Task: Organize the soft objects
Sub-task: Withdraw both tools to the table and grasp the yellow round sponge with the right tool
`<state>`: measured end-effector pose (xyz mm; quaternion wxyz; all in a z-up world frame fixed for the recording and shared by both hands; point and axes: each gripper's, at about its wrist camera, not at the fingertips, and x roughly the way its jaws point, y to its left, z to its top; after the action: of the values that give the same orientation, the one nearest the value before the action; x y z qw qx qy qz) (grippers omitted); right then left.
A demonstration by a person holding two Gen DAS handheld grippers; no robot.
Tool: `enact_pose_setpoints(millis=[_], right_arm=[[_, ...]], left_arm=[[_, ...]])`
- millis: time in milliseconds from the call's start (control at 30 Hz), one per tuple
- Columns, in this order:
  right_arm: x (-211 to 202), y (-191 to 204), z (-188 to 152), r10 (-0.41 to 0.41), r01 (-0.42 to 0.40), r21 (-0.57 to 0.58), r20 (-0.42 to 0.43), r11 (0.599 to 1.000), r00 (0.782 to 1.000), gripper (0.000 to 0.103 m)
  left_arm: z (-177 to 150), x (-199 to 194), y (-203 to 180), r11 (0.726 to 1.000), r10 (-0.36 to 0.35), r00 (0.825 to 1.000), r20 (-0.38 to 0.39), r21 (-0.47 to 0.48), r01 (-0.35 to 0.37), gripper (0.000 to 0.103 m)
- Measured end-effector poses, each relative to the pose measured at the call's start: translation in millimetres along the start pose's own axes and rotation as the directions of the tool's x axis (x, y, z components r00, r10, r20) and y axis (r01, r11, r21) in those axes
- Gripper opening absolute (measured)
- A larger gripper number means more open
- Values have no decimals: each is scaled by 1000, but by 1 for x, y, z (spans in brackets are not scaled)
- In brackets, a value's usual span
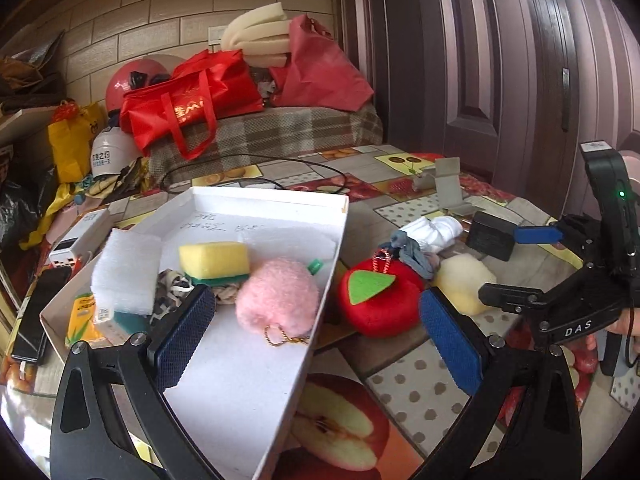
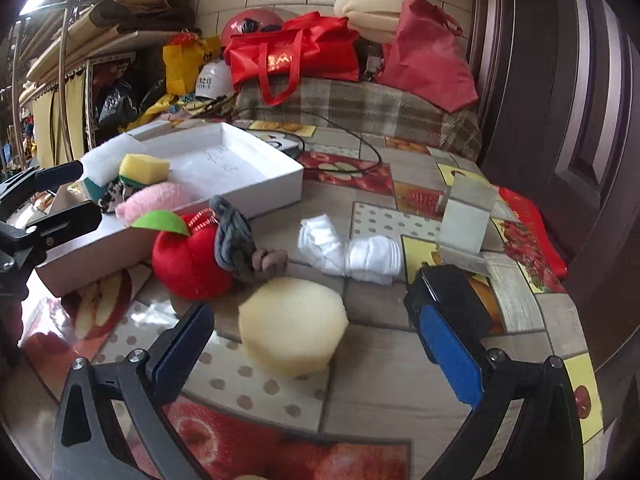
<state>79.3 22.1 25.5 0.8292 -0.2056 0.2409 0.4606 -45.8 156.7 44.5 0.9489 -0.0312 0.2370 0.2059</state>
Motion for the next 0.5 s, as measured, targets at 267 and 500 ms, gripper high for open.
enact_pose_setpoints(millis=[267, 500], right_arm=[[35, 11, -6, 89, -99, -40, -191, 994, 977, 92], [38, -5, -3, 130, -118, 74, -181, 990, 975, 62]], left_arm=[[3, 16, -24, 996, -53, 996, -75, 61, 58, 103], [9, 28, -34, 996, -68, 993, -94, 57, 73, 103]])
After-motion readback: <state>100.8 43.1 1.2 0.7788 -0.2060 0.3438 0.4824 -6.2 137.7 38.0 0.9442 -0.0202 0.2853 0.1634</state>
